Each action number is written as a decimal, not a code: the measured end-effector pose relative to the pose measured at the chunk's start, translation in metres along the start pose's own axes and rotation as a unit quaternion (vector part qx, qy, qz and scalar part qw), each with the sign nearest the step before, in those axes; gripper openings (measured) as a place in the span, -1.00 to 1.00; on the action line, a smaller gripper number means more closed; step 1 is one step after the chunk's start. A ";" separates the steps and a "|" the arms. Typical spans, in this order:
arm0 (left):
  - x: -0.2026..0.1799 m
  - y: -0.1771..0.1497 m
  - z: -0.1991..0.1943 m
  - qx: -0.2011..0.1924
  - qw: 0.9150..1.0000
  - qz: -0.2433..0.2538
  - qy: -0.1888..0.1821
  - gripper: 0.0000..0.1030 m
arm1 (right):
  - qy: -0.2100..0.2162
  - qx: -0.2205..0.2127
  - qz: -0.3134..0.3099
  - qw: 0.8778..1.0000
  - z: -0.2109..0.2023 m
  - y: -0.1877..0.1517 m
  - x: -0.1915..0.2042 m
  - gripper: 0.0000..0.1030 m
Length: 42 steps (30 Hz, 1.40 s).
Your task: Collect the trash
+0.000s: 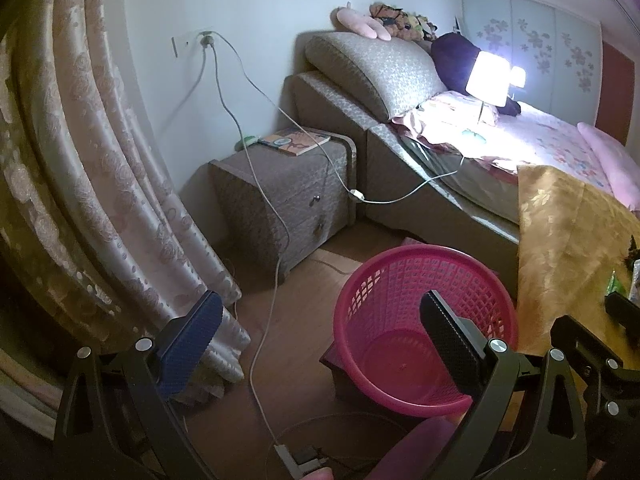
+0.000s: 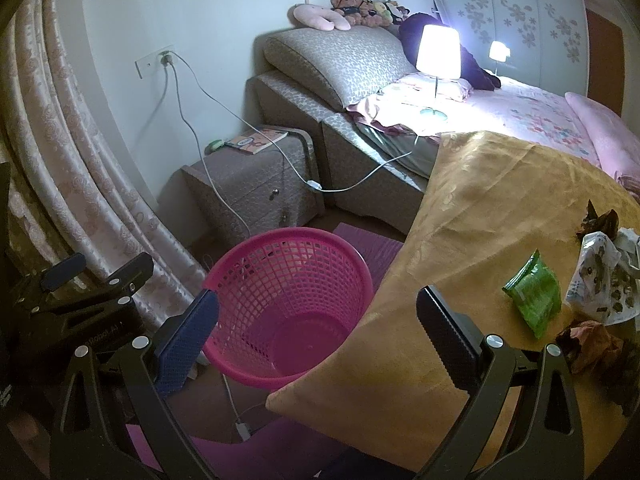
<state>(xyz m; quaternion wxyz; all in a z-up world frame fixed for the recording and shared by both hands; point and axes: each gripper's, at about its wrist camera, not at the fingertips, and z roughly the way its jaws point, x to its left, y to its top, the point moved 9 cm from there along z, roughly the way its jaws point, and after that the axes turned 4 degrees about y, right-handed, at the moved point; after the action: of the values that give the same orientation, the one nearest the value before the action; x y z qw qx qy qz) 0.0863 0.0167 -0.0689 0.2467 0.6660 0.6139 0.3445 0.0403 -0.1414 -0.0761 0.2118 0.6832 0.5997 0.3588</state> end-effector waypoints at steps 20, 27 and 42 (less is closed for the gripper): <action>0.000 0.000 0.001 0.001 1.000 0.000 0.000 0.85 | 0.002 0.001 0.001 1.000 0.000 0.000 0.001 0.86; 0.001 0.000 0.001 0.001 1.000 0.000 0.000 0.85 | 0.002 0.000 0.001 1.000 0.000 0.000 0.001 0.87; 0.003 -0.002 0.001 0.001 1.000 0.001 0.000 0.85 | 0.003 0.000 0.003 1.000 0.000 0.001 0.000 0.87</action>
<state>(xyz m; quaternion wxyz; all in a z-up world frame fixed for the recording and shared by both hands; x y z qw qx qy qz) 0.0860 0.0195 -0.0703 0.2455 0.6668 0.6139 0.3439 0.0407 -0.1412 -0.0756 0.2090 0.6842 0.5982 0.3611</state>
